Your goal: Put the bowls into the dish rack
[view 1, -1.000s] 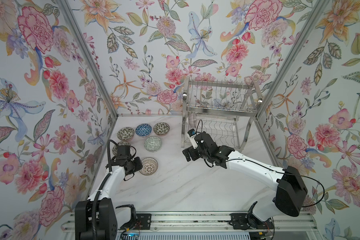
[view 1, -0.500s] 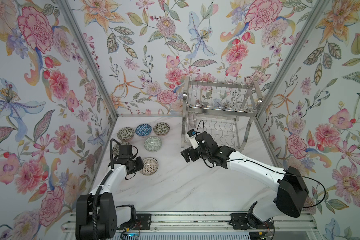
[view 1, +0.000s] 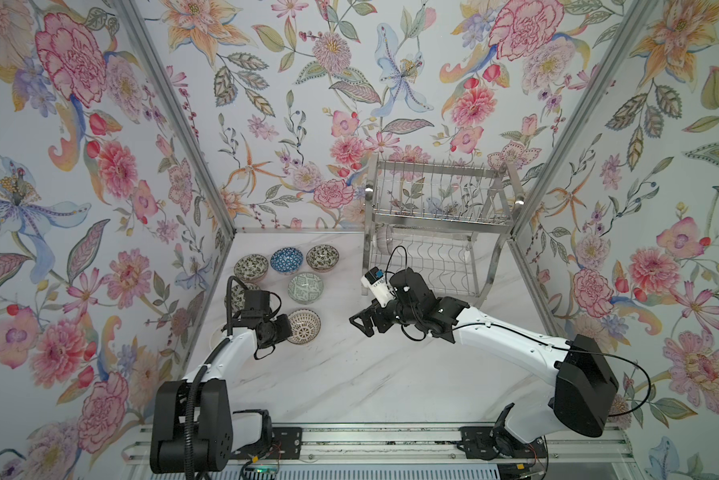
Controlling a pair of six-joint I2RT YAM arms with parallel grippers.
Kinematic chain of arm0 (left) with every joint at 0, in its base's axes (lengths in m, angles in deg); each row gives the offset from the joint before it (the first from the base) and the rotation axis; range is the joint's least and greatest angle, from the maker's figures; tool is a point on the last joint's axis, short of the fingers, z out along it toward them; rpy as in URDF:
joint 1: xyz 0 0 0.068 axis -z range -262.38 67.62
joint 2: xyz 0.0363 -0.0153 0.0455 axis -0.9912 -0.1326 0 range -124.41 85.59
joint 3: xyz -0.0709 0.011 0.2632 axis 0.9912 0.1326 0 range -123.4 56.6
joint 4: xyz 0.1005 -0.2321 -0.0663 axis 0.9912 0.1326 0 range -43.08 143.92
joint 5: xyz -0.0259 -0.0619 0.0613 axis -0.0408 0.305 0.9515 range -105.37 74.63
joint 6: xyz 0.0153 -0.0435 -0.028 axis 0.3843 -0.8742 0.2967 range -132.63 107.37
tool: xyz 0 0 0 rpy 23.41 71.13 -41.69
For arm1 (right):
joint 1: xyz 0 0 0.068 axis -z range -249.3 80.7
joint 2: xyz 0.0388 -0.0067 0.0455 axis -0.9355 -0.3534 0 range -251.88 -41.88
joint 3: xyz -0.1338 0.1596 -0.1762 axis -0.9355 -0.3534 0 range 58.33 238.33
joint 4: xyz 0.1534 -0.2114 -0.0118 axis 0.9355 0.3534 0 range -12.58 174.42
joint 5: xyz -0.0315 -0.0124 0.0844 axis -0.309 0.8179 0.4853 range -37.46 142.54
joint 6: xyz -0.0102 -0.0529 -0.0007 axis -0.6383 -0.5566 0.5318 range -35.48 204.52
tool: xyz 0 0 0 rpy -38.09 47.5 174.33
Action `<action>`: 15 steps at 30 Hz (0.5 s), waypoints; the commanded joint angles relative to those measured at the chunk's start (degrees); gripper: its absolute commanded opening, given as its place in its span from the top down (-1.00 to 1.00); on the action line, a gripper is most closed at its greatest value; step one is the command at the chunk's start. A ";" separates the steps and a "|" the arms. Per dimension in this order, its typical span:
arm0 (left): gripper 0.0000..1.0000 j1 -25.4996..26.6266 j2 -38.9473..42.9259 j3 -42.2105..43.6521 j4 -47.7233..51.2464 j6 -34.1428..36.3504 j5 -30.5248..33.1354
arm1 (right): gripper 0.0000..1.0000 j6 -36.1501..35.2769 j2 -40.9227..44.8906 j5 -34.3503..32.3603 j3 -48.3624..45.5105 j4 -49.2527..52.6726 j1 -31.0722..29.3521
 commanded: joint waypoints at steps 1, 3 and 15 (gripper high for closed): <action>0.94 1.33 1.66 0.58 -1.90 0.59 -1.31 | -0.99 1.07 1.18 -0.13 -1.21 -1.32 -0.79; 1.00 1.77 2.47 0.85 -2.64 0.50 -1.57 | -0.98 1.33 1.11 -2.42 -1.21 -1.07 -1.21; 1.00 7.34 3.52 -3.52 -1.44 1.98 -2.93 | -0.99 1.46 2.88 -8.93 -1.04 2.53 -0.73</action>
